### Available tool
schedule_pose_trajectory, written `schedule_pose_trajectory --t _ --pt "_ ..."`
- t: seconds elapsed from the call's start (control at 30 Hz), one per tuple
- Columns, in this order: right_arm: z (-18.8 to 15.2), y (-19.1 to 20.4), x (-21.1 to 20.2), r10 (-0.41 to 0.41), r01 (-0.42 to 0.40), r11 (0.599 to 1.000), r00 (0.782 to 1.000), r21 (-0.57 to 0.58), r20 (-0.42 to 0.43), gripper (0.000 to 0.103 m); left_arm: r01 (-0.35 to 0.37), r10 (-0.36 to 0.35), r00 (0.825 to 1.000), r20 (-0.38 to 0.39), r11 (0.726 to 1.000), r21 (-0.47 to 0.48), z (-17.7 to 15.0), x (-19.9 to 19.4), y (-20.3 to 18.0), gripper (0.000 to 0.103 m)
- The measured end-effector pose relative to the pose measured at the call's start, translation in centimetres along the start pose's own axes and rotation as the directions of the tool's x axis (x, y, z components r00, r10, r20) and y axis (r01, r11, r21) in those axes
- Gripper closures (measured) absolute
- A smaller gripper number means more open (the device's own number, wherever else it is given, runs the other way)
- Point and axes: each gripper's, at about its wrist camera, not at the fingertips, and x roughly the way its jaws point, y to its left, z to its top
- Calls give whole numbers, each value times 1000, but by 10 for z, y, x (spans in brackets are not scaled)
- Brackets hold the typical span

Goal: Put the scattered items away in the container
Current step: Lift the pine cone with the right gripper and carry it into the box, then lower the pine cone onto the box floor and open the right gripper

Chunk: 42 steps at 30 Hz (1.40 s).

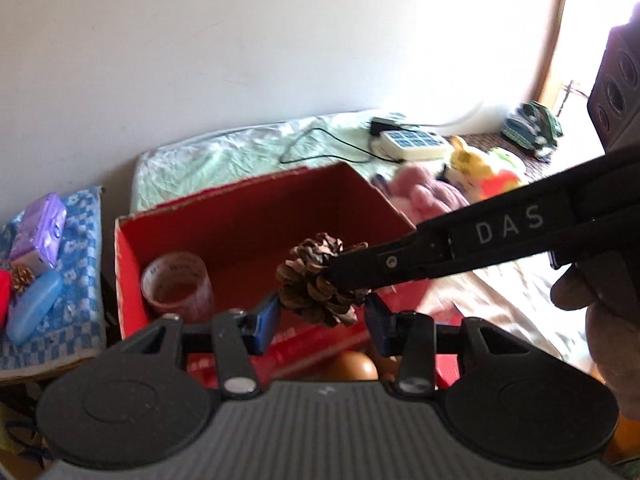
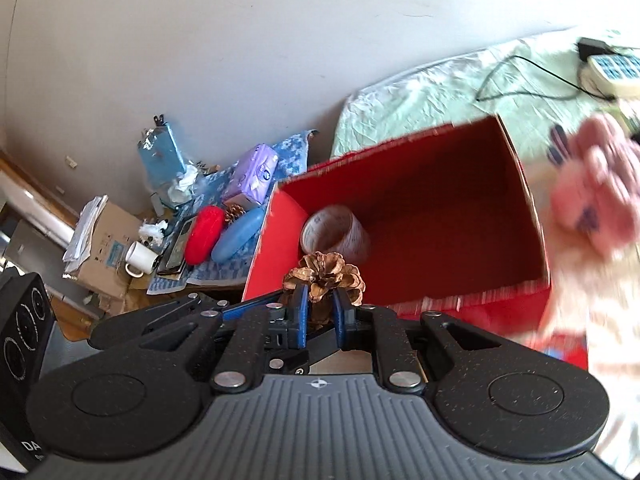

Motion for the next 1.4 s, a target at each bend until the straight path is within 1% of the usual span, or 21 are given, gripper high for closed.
schedule_pose_trajectory --t 0.13,0.23,0.3,0.4,0.53,0.63,0.7,0.83,0.97,1.03,1.13,1.17,1.23,1.3,1.33,1.37,1.4 --pt "28 -14 23 19 -22 998 999 -55 -51 89 -51 49 998 -35 997 -52 19 30 8 58" --pt "46 -27 46 32 -41 995 994 -85 -108 89 -85 78 994 -79 992 -91 27 60 15 58" --pt "54 -37 63 36 -52 994 987 -95 -156 89 -109 95 988 -118 987 -116 28 78 20 58" --pt "61 -47 89 44 -71 992 972 -108 -230 89 -151 124 976 -181 978 -142 29 99 27 58" --pt "65 -53 115 52 -95 988 945 -119 -324 90 -200 157 952 -264 969 -146 26 117 35 58" --pt "65 -55 135 53 -105 988 919 -114 -390 90 -218 161 929 -334 965 -143 22 132 46 58" --pt "65 -56 148 58 -108 990 900 -92 -433 90 -228 161 912 -378 964 -140 20 140 53 58" --pt "63 -56 175 63 -104 993 851 -48 -522 91 -234 159 876 -456 966 -113 12 154 70 58" --pt "59 -57 193 83 -89 996 819 17 -568 91 -236 144 852 -503 964 -124 6 159 88 58" --pt "57 -54 197 88 -87 996 813 30 -576 92 -238 145 844 -516 964 -119 4 158 94 58" --pt "53 -50 203 91 -82 996 804 43 -588 92 -237 155 825 -543 968 -85 1 156 99 56" --pt "52 -47 204 76 -72 997 806 30 -587 92 -228 153 822 -549 971 -71 1 155 99 54" --pt "52 -44 204 71 -69 997 811 25 -580 92 -222 171 809 -562 975 -22 -2 155 96 54" --pt "52 -43 203 70 -66 997 813 27 -578 91 -212 186 804 -565 977 21 -5 154 92 52" --pt "53 -43 203 69 -65 998 813 28 -578 91 -198 183 801 -570 979 35 -6 153 91 50" --pt "53 -43 202 67 -62 998 814 28 -578 91 -186 174 802 -571 982 39 -6 152 91 48" --pt "53 -43 200 63 -59 998 815 26 -576 91 -175 164 805 -570 984 36 -6 150 91 48"
